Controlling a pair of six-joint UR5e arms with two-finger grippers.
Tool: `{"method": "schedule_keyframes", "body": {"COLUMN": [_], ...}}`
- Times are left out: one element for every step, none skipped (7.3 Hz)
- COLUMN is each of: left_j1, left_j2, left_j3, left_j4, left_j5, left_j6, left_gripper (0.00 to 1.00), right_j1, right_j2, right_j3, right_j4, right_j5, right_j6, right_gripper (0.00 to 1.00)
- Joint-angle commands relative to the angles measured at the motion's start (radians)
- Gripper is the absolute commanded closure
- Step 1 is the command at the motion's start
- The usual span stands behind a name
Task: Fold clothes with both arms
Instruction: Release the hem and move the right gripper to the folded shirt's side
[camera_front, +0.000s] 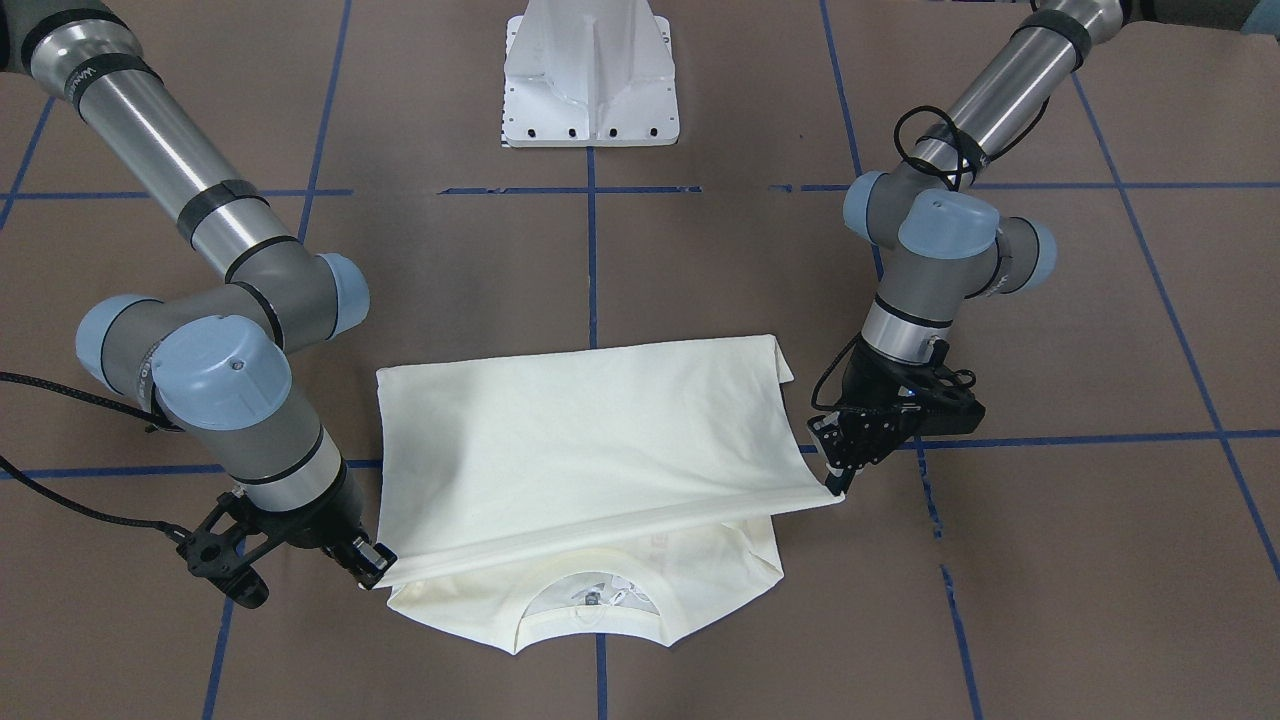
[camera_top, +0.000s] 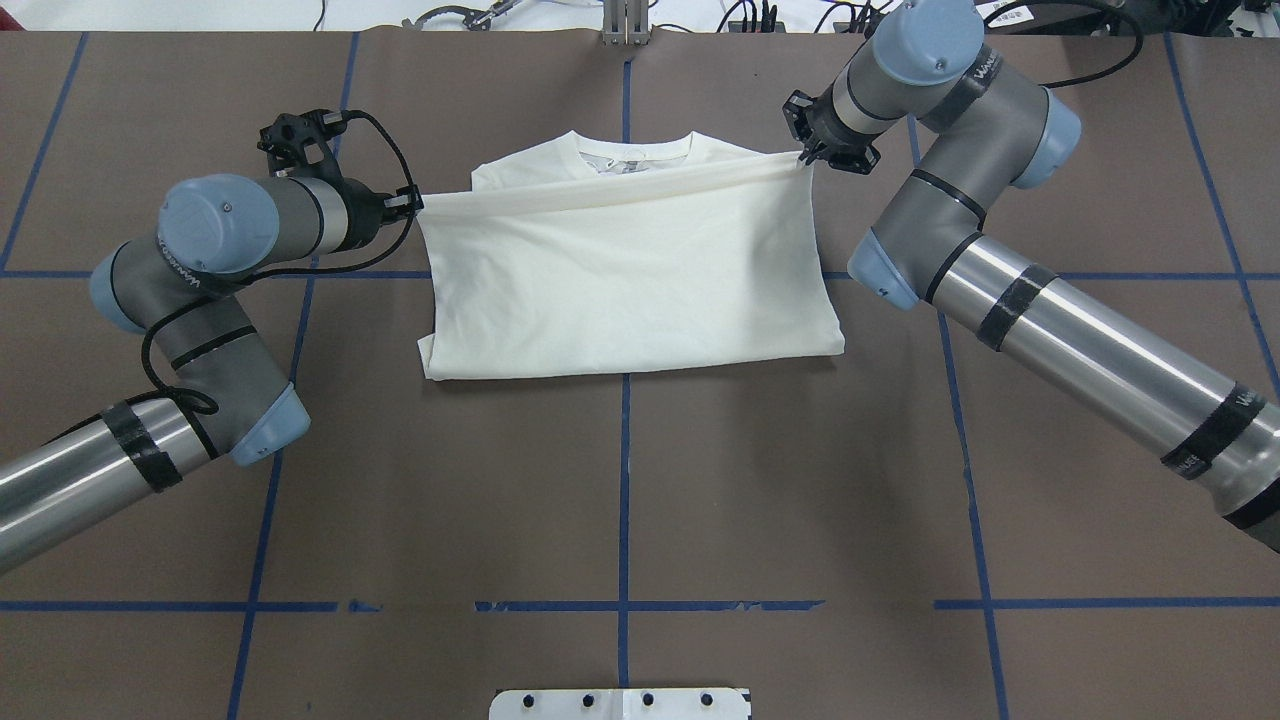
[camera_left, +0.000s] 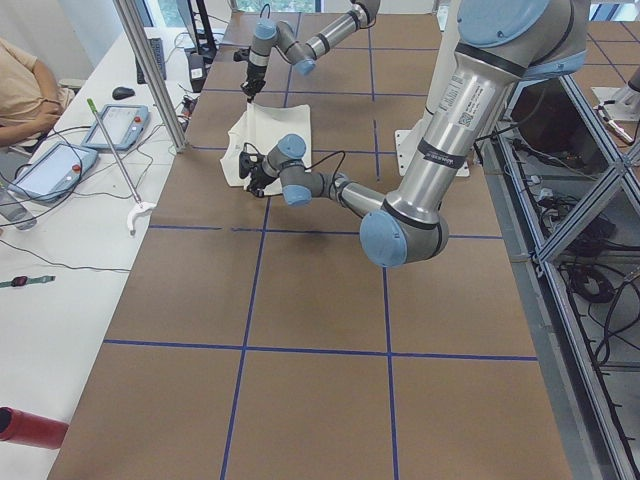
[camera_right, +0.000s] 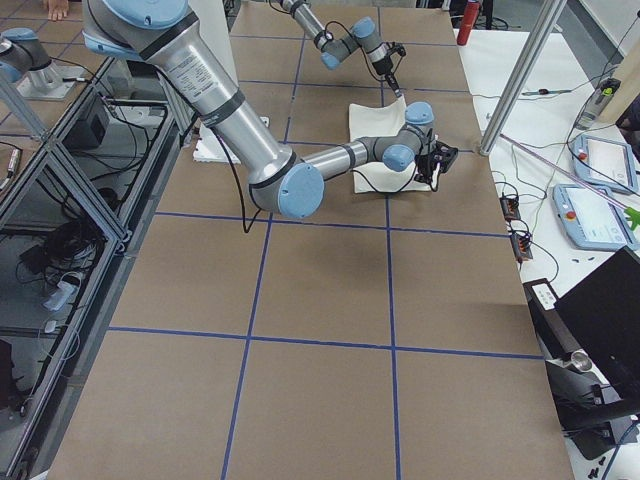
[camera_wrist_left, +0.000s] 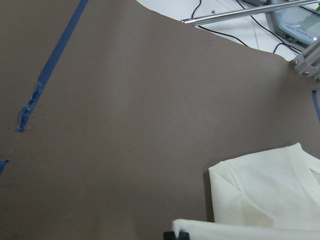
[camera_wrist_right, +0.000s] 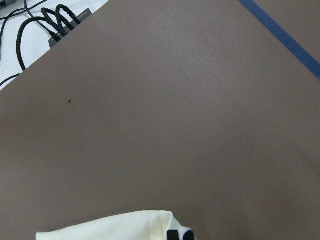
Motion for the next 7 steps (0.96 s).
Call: {"method": "schedule_keyframes", "body": {"left_j1": [0.001, 0.002, 0.004, 0.007, 0.007, 0.007, -0.004], "left_j2": [0.022, 0.022, 0.037, 0.034, 0.022, 0.019, 0.019], "left_j3": [-0.002, -0.002, -0.004, -0.004, -0.016, -0.019, -0.038], "left_j4": [-0.004, -0.002, -0.004, -0.002, 0.001, -0.002, -0.004], "left_j5": [-0.001, 0.000, 0.000, 0.000, -0.003, -0.006, -0.065], "left_j6": [-0.008, -0.009, -0.011, -0.011, -0.011, -0.044, -0.055], "left_gripper": [0.99, 0.99, 0.96, 0.82, 0.69, 0.55, 0.52], "right_j1": [-0.002, -0.004, -0.004, -0.004, -0.004, -0.013, -0.027], "right_j2": [0.052, 0.065, 0.065, 0.057, 0.045, 0.010, -0.042], "right_j3": [-0.062, -0.075, -0.072, -0.064, -0.046, 0.000, 0.090], "right_j4": [0.014, 0.015, 0.017, 0.018, 0.020, 0.020, 0.021], "right_j5": [-0.019, -0.033, -0.032, -0.030, -0.029, -0.030, -0.030], "right_j6": [0.004, 0.003, 0.003, 0.000, -0.001, -0.001, 0.012], "right_gripper": [0.01, 0.00, 0.00, 0.00, 0.00, 0.00, 0.00]}}
